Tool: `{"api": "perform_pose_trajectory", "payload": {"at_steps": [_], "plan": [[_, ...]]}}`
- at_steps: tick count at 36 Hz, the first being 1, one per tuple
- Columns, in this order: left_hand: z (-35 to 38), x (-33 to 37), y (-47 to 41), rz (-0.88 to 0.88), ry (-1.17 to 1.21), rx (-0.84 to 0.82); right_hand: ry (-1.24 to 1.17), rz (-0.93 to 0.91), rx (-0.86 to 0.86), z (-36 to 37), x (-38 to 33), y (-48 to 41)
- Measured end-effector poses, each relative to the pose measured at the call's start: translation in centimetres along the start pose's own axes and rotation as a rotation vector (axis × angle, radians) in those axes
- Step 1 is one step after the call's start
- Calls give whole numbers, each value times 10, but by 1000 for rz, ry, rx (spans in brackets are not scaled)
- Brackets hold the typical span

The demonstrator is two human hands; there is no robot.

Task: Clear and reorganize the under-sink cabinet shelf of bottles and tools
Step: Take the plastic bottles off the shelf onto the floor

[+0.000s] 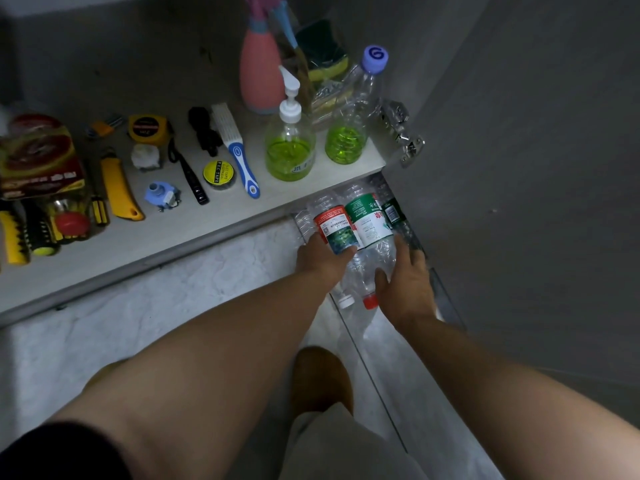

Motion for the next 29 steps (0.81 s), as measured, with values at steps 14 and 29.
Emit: {"api": "perform_pose_trajectory", "payload": {"at_steps": [14,29], "plan": [[-8,-1,3,-13,104,-119,90,-161,106,-17,-12,2],[-204,37,58,421,-694,-81,93,-678,-204,-45,-149,10]]}}
Point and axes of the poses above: each hand's wrist, its own y-axis away from the middle knuckle, its own z-axis out of the palm, x = y × z, the point moved 2 cm from there along -y, towards the middle knuckle, and after that the axes turned 4 degrees about y, right-handed, at the moved point
